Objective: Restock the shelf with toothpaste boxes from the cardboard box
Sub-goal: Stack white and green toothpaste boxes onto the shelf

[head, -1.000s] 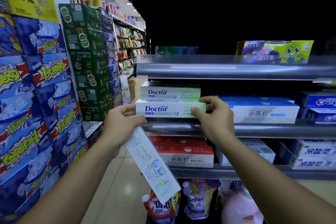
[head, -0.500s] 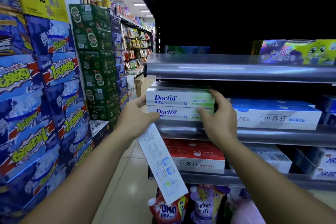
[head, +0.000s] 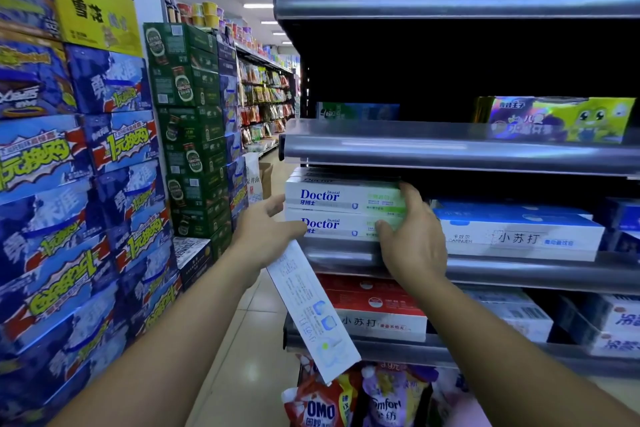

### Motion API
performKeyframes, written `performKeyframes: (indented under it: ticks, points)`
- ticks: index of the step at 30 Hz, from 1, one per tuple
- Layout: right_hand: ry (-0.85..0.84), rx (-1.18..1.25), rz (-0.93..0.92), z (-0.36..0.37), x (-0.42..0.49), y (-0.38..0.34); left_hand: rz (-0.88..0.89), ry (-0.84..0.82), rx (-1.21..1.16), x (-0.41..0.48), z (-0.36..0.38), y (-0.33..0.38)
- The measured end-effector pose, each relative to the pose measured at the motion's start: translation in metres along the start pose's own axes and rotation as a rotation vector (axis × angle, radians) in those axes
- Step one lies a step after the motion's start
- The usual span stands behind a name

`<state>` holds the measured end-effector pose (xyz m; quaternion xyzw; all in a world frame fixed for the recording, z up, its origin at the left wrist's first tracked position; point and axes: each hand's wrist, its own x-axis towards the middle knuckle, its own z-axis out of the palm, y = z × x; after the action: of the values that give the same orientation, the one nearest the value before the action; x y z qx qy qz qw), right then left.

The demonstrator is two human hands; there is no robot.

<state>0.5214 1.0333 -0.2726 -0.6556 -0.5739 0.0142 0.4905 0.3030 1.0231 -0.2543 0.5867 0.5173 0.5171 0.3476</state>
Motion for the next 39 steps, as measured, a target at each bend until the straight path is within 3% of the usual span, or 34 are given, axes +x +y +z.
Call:
performKeyframes:
  ticks: [3,6,10,13,16,19,23,27,34,39]
  points:
    - [0.015,0.028,0.0,-0.017,-0.01,-0.009,-0.027,0.187,-0.041,-0.007,-0.005,-0.005]
    - [0.048,0.1,-0.126,-0.035,-0.036,-0.014,-0.025,0.314,-0.163,-0.016,-0.01,-0.004]
    - [-0.146,0.23,-0.261,-0.055,-0.077,-0.003,-0.098,0.423,-0.319,-0.027,-0.01,0.0]
    - [-0.451,0.302,-0.393,-0.072,-0.099,0.009,-0.244,0.419,-0.43,-0.032,-0.007,0.001]
    - [-0.465,0.263,-0.548,-0.078,-0.101,0.021,-0.403,0.237,-0.499,-0.036,-0.003,0.003]
    - [-0.378,0.476,-0.378,-0.085,-0.098,0.023,-0.436,0.107,-0.43,-0.044,-0.001,0.003]
    - [-0.375,0.849,-0.009,-0.099,-0.083,0.017,-0.274,0.023,-0.464,-0.057,-0.007,0.005]
    - [-0.344,0.964,0.244,-0.103,-0.064,0.009,-0.116,-0.079,-0.506,-0.065,-0.011,0.013]
    - [-0.297,1.081,0.395,-0.093,-0.054,-0.004,-0.036,0.014,-0.387,-0.058,-0.014,0.011]
    - [-0.243,1.107,0.375,-0.095,-0.052,-0.005,-0.024,0.036,-0.21,-0.055,-0.016,0.006]
